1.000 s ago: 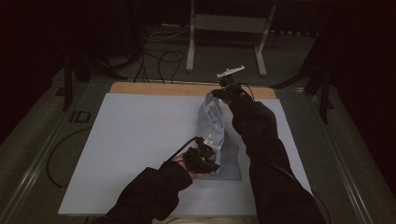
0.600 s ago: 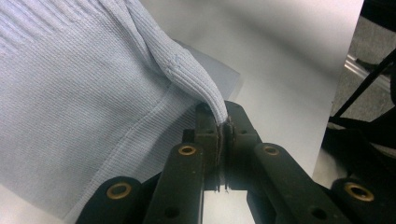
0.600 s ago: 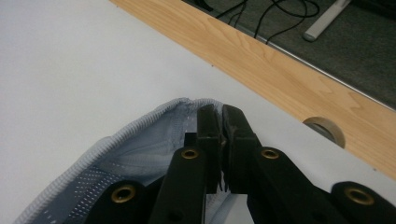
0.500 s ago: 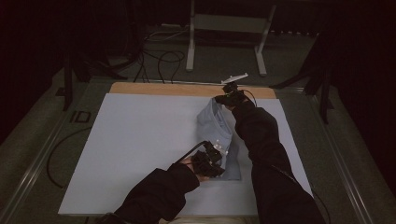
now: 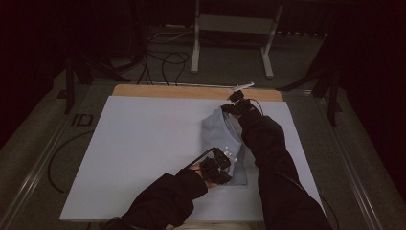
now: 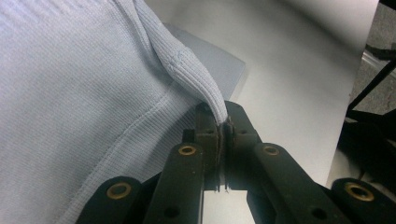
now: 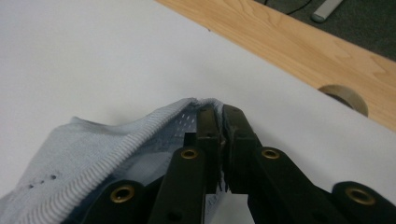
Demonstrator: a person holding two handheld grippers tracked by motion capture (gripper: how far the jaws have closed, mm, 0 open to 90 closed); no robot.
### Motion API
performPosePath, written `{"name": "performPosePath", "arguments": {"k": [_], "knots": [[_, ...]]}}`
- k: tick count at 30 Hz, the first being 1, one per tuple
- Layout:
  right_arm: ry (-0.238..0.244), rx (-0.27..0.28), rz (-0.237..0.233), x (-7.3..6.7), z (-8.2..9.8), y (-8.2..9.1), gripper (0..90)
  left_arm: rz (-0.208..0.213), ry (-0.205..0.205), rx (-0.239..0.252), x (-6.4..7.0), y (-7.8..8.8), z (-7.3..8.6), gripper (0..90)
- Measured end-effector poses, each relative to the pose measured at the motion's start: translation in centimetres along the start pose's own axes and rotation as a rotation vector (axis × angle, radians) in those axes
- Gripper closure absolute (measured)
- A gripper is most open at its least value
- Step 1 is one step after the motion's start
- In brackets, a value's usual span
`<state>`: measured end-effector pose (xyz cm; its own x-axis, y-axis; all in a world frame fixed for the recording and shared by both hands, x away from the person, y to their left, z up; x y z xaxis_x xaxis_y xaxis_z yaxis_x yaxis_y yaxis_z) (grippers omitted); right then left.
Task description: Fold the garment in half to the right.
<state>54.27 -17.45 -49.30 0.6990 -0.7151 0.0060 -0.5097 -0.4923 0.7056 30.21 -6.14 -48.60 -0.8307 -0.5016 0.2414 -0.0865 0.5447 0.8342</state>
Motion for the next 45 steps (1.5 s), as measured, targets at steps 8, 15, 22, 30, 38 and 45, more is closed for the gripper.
{"name": "performPosePath", "arguments": {"k": [8,15,22,30,38,45], "knots": [[-0.041,-0.008,-0.006,0.7,1.5,-0.4,82.2,0.008,0.002,-0.029,-0.1,-1.1,0.0,87.0],[-0.063,-0.038,-0.006,1.1,2.3,-0.3,58.4,0.015,0.003,-0.062,-0.1,-2.1,0.1,86.7],[-0.082,-0.063,0.001,1.7,3.0,0.2,44.1,0.024,0.023,-0.038,-0.1,-2.4,0.1,86.1],[-0.096,-0.027,0.011,1.9,3.4,2.0,38.4,0.022,0.025,-0.014,0.0,-2.4,-0.6,86.1],[-0.106,0.065,0.020,1.9,2.6,4.4,30.8,0.030,0.034,0.034,0.5,-2.3,-2.2,86.0],[-0.133,0.153,0.004,1.6,2.2,5.8,15.5,0.068,0.042,0.006,0.9,-4.0,-2.6,78.1]]}}
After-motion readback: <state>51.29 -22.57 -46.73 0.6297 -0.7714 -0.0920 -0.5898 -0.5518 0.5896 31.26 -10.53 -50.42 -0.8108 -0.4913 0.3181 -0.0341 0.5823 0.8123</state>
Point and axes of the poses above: each handheld gripper's, and its own axes: y roughly backward along the jaws, z roughly out of its underside, x roughly to its right, the point moved 3 cm from there along -y, roughly forward along the jaws, and after that the axes turned 5 degrees about y, right-handed, at the moved point
